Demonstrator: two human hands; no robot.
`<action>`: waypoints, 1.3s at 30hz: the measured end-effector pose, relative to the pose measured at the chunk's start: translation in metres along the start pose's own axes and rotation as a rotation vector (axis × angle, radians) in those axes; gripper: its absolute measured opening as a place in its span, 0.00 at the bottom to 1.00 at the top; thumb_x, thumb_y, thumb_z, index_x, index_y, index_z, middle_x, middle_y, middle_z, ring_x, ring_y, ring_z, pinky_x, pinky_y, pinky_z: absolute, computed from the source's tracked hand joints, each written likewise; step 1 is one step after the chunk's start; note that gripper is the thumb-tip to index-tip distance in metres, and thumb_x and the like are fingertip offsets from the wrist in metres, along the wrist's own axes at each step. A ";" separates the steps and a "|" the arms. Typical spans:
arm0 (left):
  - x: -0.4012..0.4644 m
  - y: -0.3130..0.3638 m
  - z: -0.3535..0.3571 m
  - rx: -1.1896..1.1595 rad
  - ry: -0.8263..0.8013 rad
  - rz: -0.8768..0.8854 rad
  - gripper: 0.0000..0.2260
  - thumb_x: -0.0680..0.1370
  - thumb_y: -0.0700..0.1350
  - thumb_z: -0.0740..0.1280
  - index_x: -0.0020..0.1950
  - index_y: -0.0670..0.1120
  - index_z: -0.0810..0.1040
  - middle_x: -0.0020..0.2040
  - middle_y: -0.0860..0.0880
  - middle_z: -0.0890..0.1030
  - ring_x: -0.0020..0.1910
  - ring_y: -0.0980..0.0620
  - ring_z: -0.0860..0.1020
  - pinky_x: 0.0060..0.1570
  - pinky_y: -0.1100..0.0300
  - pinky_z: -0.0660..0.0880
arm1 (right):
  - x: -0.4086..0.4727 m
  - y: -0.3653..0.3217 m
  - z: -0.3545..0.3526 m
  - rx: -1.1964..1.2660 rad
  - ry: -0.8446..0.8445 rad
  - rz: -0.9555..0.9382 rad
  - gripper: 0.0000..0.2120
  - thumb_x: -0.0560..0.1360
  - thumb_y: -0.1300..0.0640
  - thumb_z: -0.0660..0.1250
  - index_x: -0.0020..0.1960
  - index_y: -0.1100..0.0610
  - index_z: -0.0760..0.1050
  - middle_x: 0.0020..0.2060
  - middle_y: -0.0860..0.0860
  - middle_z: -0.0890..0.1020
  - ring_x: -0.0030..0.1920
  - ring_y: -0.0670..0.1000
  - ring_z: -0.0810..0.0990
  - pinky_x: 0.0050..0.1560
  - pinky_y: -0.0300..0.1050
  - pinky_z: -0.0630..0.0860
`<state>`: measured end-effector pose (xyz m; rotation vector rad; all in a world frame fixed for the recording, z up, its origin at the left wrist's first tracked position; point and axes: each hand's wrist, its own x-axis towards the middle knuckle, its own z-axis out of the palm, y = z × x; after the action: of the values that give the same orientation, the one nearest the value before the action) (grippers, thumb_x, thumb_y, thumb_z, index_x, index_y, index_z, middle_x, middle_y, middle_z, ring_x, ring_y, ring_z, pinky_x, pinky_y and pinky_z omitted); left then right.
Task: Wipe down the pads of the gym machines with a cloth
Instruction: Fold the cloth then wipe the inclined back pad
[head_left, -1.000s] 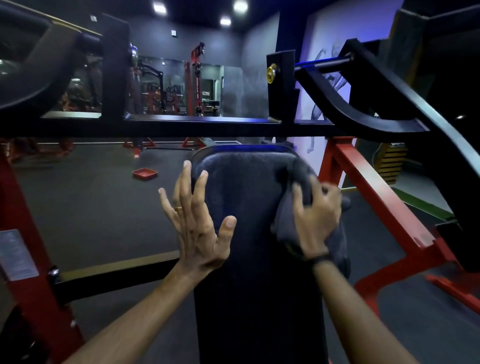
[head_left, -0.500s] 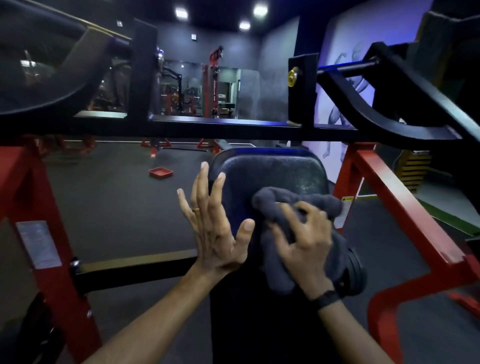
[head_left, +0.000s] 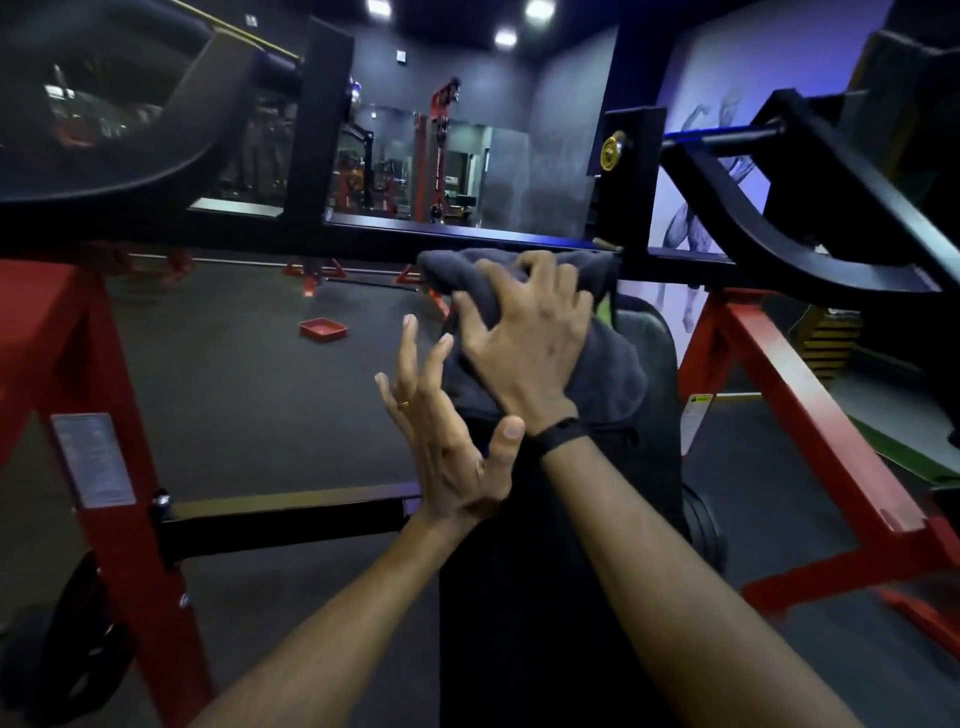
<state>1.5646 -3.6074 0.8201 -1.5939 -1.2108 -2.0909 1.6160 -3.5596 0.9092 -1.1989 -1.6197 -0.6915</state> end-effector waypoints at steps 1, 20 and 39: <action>0.001 0.000 -0.001 -0.008 0.031 -0.007 0.36 0.79 0.68 0.53 0.73 0.40 0.63 0.79 0.37 0.59 0.77 0.39 0.62 0.68 0.26 0.56 | -0.005 -0.009 0.000 -0.024 -0.032 -0.064 0.14 0.71 0.40 0.65 0.52 0.46 0.80 0.52 0.53 0.77 0.50 0.58 0.73 0.48 0.53 0.65; -0.116 -0.024 -0.087 0.201 -0.309 0.072 0.34 0.79 0.67 0.54 0.70 0.40 0.66 0.78 0.34 0.60 0.77 0.36 0.61 0.70 0.25 0.48 | -0.208 -0.008 -0.025 0.053 -0.109 -0.275 0.19 0.84 0.46 0.53 0.51 0.50 0.82 0.56 0.51 0.82 0.42 0.54 0.78 0.39 0.50 0.71; -0.035 -0.034 -0.088 0.199 -0.034 -0.126 0.32 0.78 0.62 0.57 0.76 0.44 0.63 0.80 0.41 0.56 0.79 0.44 0.58 0.73 0.30 0.44 | -0.037 -0.042 -0.006 -0.149 -0.155 -0.197 0.11 0.66 0.50 0.68 0.47 0.53 0.78 0.53 0.55 0.75 0.51 0.58 0.71 0.44 0.51 0.59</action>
<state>1.4968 -3.6604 0.7681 -1.5047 -1.5148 -1.9503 1.5802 -3.5932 0.8816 -1.2345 -1.8602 -0.8751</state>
